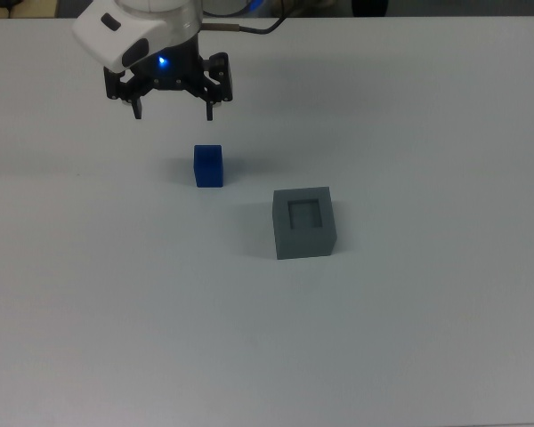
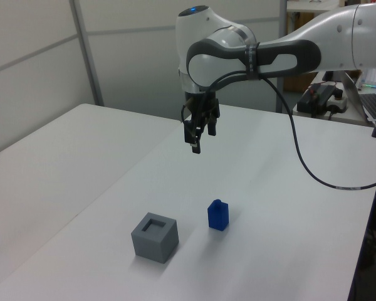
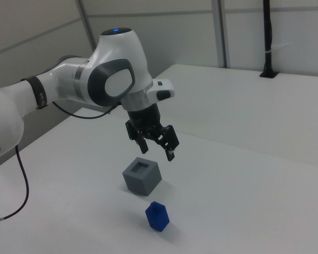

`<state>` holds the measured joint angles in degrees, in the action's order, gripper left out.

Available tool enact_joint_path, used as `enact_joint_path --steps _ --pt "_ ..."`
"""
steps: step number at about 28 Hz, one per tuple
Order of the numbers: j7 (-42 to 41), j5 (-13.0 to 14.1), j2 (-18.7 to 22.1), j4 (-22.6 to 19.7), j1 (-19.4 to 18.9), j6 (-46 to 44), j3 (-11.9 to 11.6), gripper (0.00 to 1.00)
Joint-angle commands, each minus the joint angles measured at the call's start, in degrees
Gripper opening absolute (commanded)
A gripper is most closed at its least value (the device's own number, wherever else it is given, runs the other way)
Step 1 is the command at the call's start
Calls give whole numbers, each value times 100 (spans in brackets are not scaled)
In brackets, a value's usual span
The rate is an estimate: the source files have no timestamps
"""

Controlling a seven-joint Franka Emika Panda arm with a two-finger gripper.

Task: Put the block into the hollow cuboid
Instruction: 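Lower the gripper onto the blue block and close it around it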

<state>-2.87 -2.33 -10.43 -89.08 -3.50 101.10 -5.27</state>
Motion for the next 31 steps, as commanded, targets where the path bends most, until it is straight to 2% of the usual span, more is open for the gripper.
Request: enact_joint_path --steps 1,5,10,11,12,18,24,31 --pt "76 -48 163 -108 -45 -170 0 100" --pt "14 -39 348 -354 -54 -126 0 100" --pt "-30 -13 709 -908 -63 93 44 100" --pt "-30 -4 779 -1039 -63 198 53 100" --pt "-30 14 919 -1354 -72 486 61 100" --pt "-38 23 1254 -2279 -116 1297 132 100" --pt "-302 66 1193 -2693 -116 1754 132 100" --pt "-399 66 886 -2904 -116 2203 132 100"
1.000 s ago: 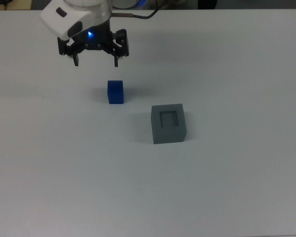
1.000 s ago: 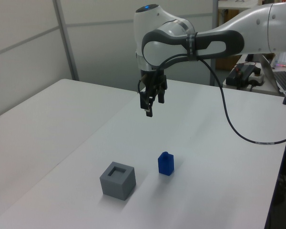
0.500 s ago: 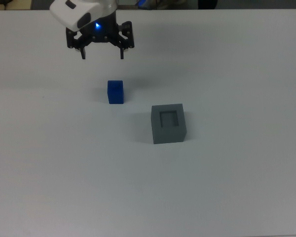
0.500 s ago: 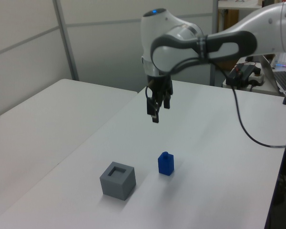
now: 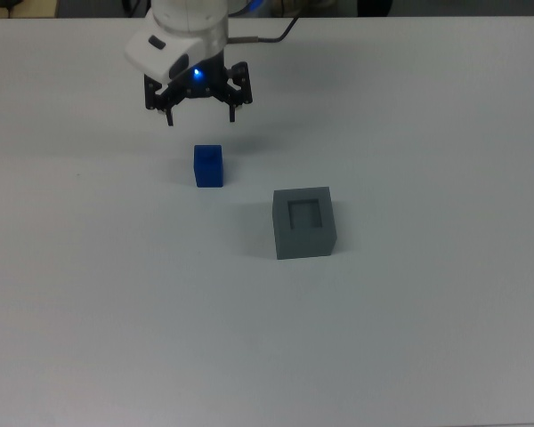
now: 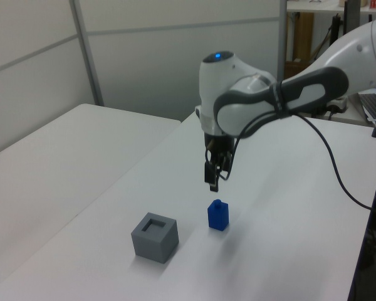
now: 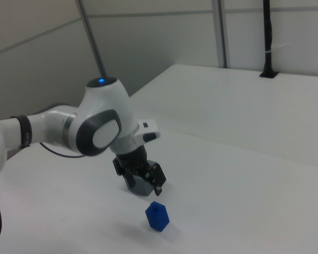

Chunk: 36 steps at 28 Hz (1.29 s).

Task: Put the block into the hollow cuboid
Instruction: 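Lower the gripper onto the blue block and close it around it, then lift the blue block and carry it over the grey hollow cube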

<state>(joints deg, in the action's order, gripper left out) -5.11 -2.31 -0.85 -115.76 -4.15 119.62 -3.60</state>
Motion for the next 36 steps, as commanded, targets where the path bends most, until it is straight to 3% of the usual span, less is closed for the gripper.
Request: enact_joint_path --steps 1,9,16,18,19,23,24,27,32,36 --pt "-175 64 -134 -236 -51 361 -36 100" --pt "-157 29 -687 -184 -51 606 43 100" --pt "-148 -24 -881 -166 -51 616 43 100" --pt "-148 -42 -925 -166 -51 624 43 88" --pt "-148 -59 -934 -166 -51 624 61 70" --pt "-166 -103 -934 -113 -42 624 61 35" --pt "-166 -103 -926 -87 -33 616 61 20" --pt "-175 -103 -908 -78 -7 572 61 2" --pt "-140 -42 -855 97 2 405 61 0" --pt "-96 116 -899 624 2 -200 61 0"
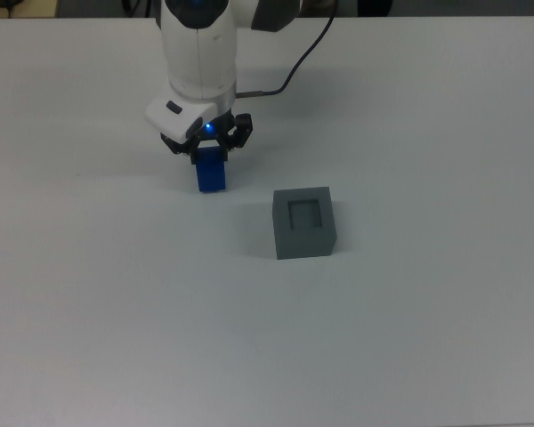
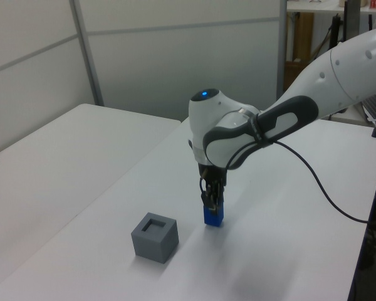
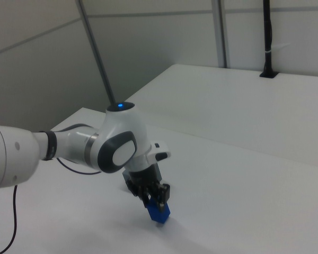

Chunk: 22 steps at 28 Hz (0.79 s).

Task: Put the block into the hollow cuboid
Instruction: 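Lift the blue block and carry it over the grey hollow cube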

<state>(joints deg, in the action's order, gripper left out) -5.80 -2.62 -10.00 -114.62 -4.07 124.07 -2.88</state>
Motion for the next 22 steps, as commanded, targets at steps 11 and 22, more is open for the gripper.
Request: enact_joint_path --steps 11,22 --pt "657 526 -134 1634 -68 -1245 7 0" --pt "1467 561 -521 2242 -358 -1166 103 0"
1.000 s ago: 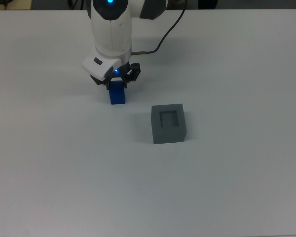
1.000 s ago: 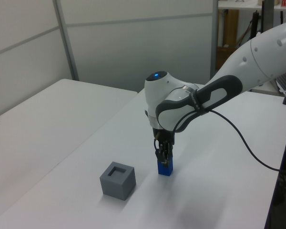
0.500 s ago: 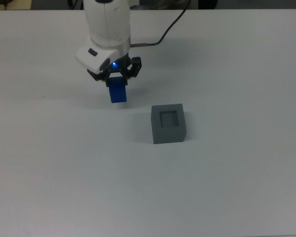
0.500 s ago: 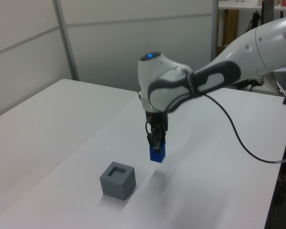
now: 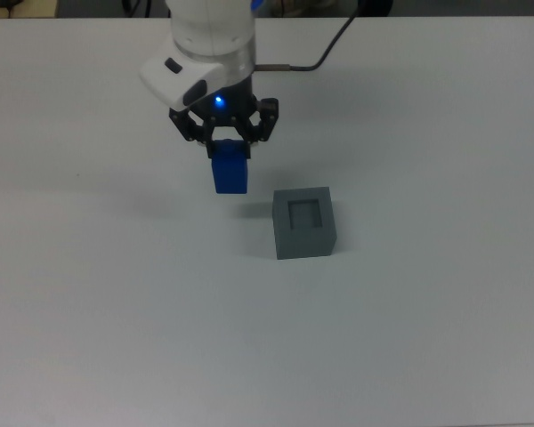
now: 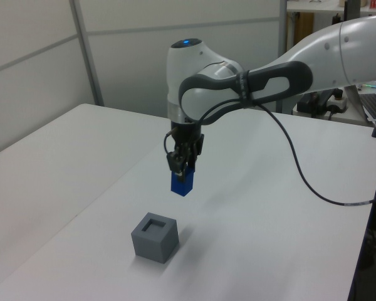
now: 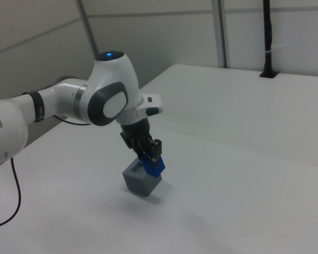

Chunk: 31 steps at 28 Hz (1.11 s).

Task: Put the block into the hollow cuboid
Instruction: 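Lift the blue block and carry it over the grey hollow cube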

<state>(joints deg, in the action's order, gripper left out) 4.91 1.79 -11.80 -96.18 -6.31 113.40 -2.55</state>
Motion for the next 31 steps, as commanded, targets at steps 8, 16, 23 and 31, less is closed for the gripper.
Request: enact_joint_path --steps 8,16,23,31 --pt "555 173 -569 548 -291 -46 106 1" --pt "765 225 -709 548 -511 357 106 1" --pt "880 217 -833 574 -634 516 106 2" --pt "880 199 -903 583 -634 516 202 2"
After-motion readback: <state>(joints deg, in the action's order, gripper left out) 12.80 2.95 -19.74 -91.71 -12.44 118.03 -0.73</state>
